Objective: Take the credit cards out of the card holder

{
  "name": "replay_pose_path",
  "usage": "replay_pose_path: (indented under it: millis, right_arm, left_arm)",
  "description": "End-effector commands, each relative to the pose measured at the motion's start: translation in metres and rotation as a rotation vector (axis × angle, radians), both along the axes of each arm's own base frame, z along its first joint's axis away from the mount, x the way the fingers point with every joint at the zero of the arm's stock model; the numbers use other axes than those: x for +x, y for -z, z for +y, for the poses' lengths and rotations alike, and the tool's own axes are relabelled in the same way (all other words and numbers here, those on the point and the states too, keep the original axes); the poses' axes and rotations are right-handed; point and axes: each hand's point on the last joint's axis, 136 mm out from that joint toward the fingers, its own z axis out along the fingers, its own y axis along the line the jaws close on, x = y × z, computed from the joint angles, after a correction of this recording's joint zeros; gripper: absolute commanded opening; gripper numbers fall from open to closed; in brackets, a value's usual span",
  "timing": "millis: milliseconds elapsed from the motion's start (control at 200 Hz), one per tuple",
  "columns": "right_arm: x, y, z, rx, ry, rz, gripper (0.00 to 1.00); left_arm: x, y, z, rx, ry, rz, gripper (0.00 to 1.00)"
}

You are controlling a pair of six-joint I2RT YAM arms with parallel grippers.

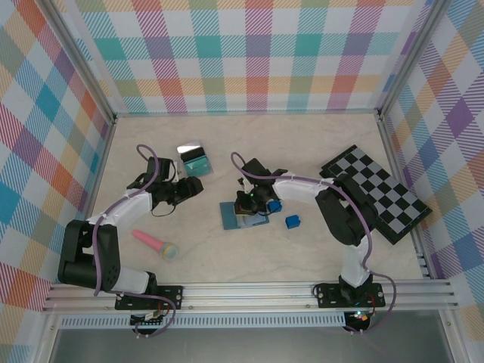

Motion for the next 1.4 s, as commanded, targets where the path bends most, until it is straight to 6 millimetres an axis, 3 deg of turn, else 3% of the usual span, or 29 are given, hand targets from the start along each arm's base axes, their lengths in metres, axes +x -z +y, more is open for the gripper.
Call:
replay_pose_path:
  millis: [0,175,295,490,610,800,950,1120,1395]
  right_arm:
    - [0.004,-0.024,0.003,0.056,0.008,-0.035,0.22]
    - [0.017,-0.075,-0.014,0.031,0.036,-0.194,0.59]
    - [0.029,-0.112,-0.038,-0.001,0.086,-0.333,0.75]
    - [0.057,-0.151,-0.121,-0.177,0.289,-0.577,0.99]
    - [0.065,-0.165,-0.176,-0.262,0.419,-0.675,1.00]
    - [0.066,-0.162,-0.262,-0.534,0.582,-0.802,1.00]
    - [0.060,-0.153,-0.299,-0.591,0.601,-0.901,1.00]
    - [0.051,-0.143,-0.311,-0.623,0.528,-1.066,1.00]
    - [0.058,-0.100,-0.329,-0.658,0.539,-1.053,1.00]
  left_arm:
    - [-0.006,-0.010,0.005,0.013,-0.022,0.009,0.64]
    - [-0.005,-0.034,0.033,0.141,-0.114,-0.057,0.68]
    - [-0.006,-0.060,0.061,0.257,-0.216,-0.125,0.78]
    - [-0.012,-0.097,0.108,0.417,-0.398,-0.245,0.96]
    - [-0.013,-0.104,0.122,0.465,-0.460,-0.276,1.00]
    - [-0.016,-0.089,0.142,0.520,-0.567,-0.338,1.00]
    - [-0.015,-0.077,0.145,0.540,-0.568,-0.476,1.00]
    - [-0.019,-0.059,0.145,0.607,-0.503,-0.553,1.00]
    - [-0.001,-0.039,0.131,0.673,-0.347,-0.615,1.00]
